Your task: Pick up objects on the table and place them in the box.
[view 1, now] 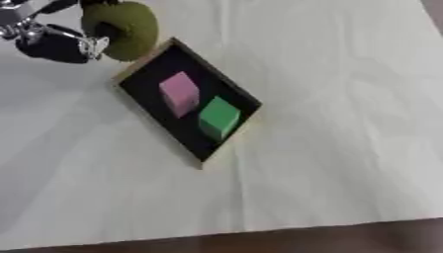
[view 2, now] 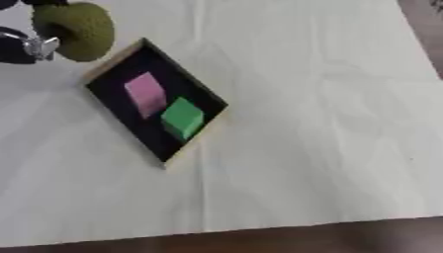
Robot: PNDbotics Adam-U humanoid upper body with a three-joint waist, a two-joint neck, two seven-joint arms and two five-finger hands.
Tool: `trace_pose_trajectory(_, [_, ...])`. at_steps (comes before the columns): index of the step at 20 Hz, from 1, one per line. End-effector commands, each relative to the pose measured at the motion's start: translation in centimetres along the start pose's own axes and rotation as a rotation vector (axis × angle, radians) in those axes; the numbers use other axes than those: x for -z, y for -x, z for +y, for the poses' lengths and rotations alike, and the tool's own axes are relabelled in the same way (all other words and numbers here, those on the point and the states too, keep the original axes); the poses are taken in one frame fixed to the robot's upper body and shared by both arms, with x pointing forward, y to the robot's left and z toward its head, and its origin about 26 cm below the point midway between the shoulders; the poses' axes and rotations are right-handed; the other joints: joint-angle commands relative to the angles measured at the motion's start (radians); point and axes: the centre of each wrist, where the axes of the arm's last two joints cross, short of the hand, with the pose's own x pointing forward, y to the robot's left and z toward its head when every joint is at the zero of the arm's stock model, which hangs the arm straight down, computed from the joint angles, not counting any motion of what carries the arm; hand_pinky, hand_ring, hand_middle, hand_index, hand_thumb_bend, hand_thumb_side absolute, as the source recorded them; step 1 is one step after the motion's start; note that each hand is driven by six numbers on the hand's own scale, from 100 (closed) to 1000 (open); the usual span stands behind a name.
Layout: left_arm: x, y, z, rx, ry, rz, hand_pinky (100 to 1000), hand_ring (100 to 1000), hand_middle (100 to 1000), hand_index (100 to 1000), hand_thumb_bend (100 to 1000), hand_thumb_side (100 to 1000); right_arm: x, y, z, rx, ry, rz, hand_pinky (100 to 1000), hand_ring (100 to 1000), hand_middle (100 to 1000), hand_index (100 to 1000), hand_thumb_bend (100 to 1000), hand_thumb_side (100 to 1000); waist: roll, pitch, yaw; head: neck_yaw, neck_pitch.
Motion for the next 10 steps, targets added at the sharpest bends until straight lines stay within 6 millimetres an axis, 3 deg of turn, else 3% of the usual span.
trace_pose_trajectory(1, [0.9,0.6,-0.2,0.03,0.007,0.024,547,512,460,606,100,100,0.2,-0.5,-0.7,-0.016,-0.001,-0.019,1000,925,664,797,100,470,0.0,-0.019,-0.004,0.005,-0.001])
trace_pose_trajectory(10, [3.1,1.0,-3.0,0.004,0.075,0.006,576,540,489,641,109,100,0.1,-0.4,-0.6,-0.005,0.003,-0.018,1000,926,662,797,100,470,-0.002,-0.017,-0.01,0.013,-0.005])
